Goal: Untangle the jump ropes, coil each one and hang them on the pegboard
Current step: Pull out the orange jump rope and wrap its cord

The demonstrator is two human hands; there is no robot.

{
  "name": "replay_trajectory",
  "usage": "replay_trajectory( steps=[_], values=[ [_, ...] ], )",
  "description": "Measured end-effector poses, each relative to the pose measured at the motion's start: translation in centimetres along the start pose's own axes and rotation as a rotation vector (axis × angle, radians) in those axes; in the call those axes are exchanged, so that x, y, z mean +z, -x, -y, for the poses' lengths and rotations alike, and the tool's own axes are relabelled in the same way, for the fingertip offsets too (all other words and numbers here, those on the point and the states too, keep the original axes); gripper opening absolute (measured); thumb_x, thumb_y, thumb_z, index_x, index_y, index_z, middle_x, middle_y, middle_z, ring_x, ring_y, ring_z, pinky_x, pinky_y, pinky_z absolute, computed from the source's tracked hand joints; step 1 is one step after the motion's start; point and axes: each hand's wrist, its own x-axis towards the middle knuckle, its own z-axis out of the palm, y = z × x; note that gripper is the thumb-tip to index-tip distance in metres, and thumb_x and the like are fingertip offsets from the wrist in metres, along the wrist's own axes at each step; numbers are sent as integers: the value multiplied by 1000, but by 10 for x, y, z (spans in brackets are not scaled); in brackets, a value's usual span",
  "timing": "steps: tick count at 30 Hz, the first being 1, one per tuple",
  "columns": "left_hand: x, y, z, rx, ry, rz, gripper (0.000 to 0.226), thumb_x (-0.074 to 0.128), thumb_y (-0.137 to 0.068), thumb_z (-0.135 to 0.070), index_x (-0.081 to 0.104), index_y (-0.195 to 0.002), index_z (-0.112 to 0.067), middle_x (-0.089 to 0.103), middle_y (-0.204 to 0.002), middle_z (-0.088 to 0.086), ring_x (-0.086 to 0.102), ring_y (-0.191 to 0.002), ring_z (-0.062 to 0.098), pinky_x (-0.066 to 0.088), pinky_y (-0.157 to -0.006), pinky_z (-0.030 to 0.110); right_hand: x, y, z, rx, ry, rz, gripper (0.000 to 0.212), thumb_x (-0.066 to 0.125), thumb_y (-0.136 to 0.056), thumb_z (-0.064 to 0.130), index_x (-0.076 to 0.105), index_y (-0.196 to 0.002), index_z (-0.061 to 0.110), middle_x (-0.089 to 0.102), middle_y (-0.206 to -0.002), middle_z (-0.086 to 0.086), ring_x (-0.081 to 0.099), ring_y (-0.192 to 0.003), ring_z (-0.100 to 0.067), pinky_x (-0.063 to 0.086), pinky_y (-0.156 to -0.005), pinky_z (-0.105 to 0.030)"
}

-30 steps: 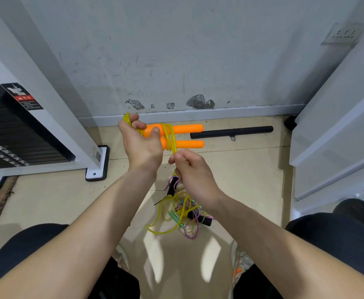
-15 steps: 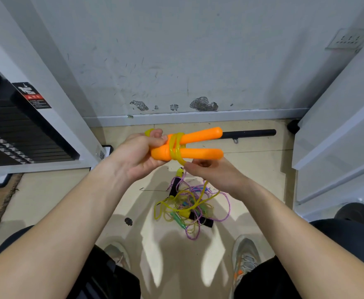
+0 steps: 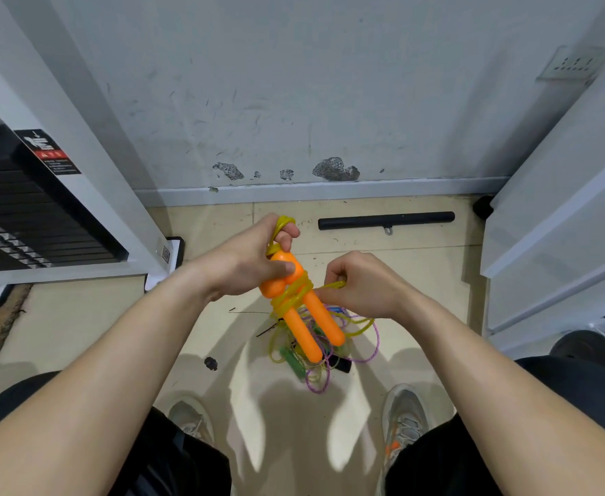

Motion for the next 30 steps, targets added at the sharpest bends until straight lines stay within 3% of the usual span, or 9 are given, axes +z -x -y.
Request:
replay_trajectory(
  steps=[3, 6, 9, 12, 15, 20, 23, 27, 30],
  values=[
    [7, -5, 1, 38, -188, -120, 42, 66, -88, -2, 46, -122, -18, 48, -98, -10, 50, -87, 12, 48, -65, 20, 3, -1, 6, 18, -125, 6, 21, 66, -89, 28, 72, -74, 16, 67, -70, 6, 60, -70, -11, 52, -68, -35],
    [15, -13, 3, 80, -286, -334, 42, 64, -86, -1, 45, -121, -16, 49, -101, -7, 47, -89, 14, 35, -62, 12, 8, 1, 13, 102, -240, -39, 25, 51, -92, 17, 73, -81, 11, 68, -75, 4, 60, -72, -15, 51, -67, -32],
    [26, -19, 3, 83, -249, -569, 45, 61, -88, 0, 44, -125, -17, 49, -106, -2, 45, -92, 14, 32, -67, 5, 16, 3, 19, 113, -344, -146, 22, 49, -91, 16, 70, -87, 12, 65, -71, -7, 58, -61, -18, 52, -64, -36],
    [38, -19, 1, 111, -148, -772, 44, 59, -87, 3, 44, -124, -14, 47, -111, 0, 45, -99, 13, 28, -79, 9, 24, 6, 26, 101, -537, -267, 8, 59, -95, 22, 66, -98, 24, 68, -67, -2, 67, -56, -17, 56, -63, -32],
    [46, -19, -2, 174, -45, -889, 46, 57, -87, 2, 42, -128, -10, 46, -112, 1, 43, -100, 9, 30, -83, 8, 22, 7, 33, 110, -652, -418, 12, 67, -93, 30, 63, -94, 19, 70, -62, 0, 61, -46, -14, 51, -56, -29],
    [35, -23, -5, 218, 148, -999, 45, 57, -87, -5, 38, -125, -16, 47, -106, -3, 48, -106, 12, 39, -102, 27, 27, 13, 40, 34, -624, -334, 22, 48, -100, 35, 64, -88, 26, 64, -56, 5, 50, -47, -8, 42, -60, -30],
    [24, -28, -7, 105, 286, -1044, 42, 60, -90, -5, 38, -122, -19, 44, -96, -14, 51, -97, 7, 44, -101, 31, 39, 17, 40, 33, -539, -222, 29, 41, -102, 41, 62, -86, 31, 59, -62, 15, 51, -56, -4, 42, -64, -30],
    [17, -33, -6, -60, 616, -978, 37, 61, -92, -3, 41, -117, -22, 47, -95, -13, 53, -84, 3, 52, -91, 41, 37, 14, 31, 70, -532, -206, 31, 39, -104, 38, 58, -82, 25, 53, -75, 7, 48, -59, -2, 38, -63, -30],
    [14, -34, -5, -140, 845, -897, 35, 60, -92, 2, 43, -114, -19, 48, -95, -9, 55, -89, 11, 54, -89, 49, 34, 11, 24, 75, -546, -152, 31, 41, -103, 37, 63, -84, 28, 46, -69, 5, 42, -58, -7, 34, -60, -27]
  ],
)
